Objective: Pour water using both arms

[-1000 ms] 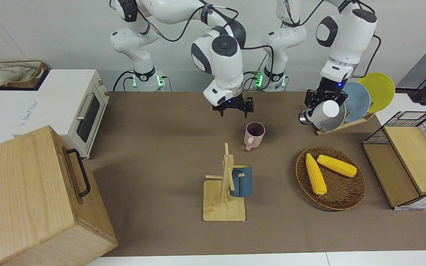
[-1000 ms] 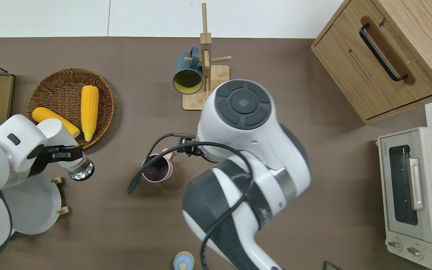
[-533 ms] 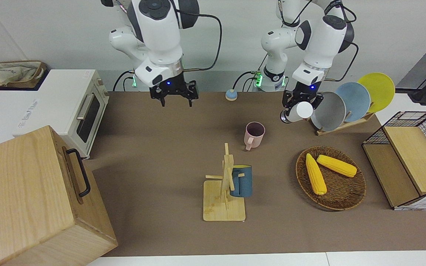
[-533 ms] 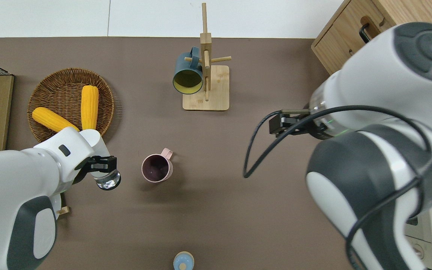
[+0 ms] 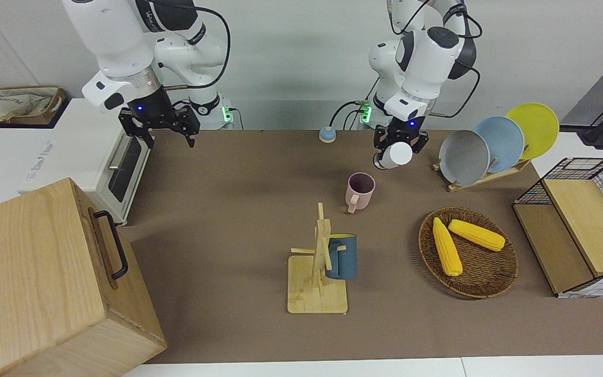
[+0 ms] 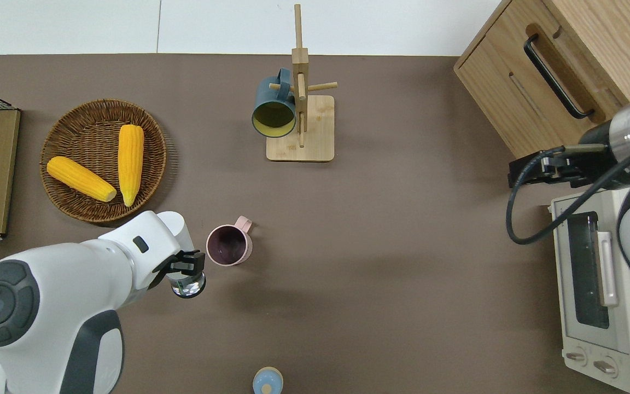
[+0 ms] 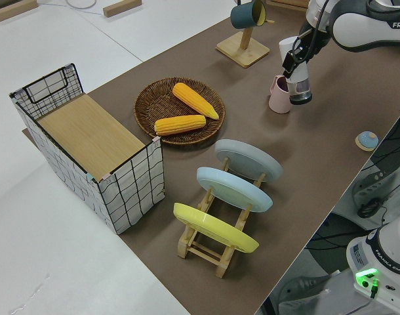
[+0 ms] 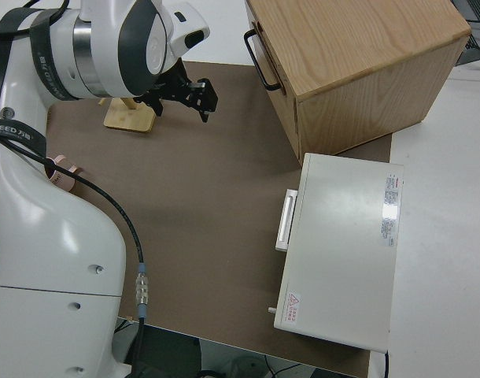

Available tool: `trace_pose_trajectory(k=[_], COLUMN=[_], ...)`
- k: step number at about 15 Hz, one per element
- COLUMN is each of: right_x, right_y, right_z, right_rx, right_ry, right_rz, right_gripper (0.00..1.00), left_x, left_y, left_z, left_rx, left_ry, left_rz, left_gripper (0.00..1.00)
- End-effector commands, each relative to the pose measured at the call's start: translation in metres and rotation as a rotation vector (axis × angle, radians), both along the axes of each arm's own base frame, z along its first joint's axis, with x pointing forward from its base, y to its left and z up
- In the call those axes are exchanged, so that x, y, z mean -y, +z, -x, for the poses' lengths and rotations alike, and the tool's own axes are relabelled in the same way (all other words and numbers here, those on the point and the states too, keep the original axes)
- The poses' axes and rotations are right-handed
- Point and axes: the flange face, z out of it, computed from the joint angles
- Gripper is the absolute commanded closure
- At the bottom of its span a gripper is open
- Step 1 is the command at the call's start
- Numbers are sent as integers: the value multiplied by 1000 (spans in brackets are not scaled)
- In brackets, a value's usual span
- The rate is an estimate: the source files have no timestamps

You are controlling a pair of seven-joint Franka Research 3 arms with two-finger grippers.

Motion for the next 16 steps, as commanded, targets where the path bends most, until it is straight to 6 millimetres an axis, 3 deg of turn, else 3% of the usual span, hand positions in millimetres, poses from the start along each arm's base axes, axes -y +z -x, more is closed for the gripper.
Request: trace_pose_trajectory(k=[1, 4, 8, 16], right_x=[32, 41, 45, 19], right_y=[0, 3, 5, 9], right_z=[6, 5, 5, 6], right_rx=[-3, 3, 8, 16], right_ry=[93, 76, 64, 112], right_rz=[26, 26, 14, 2], right_gripper=[9, 9, 9, 9], left_x=[13, 24, 32, 43], left_y=[-6, -22, -35, -53], left_z=[33, 46, 47, 32], left_rx=[14, -23, -59, -154], left_ry=[-10, -45, -64, -83], left_rz=[-2, -13, -19, -4], left_gripper=[1000, 1000, 1000, 1000])
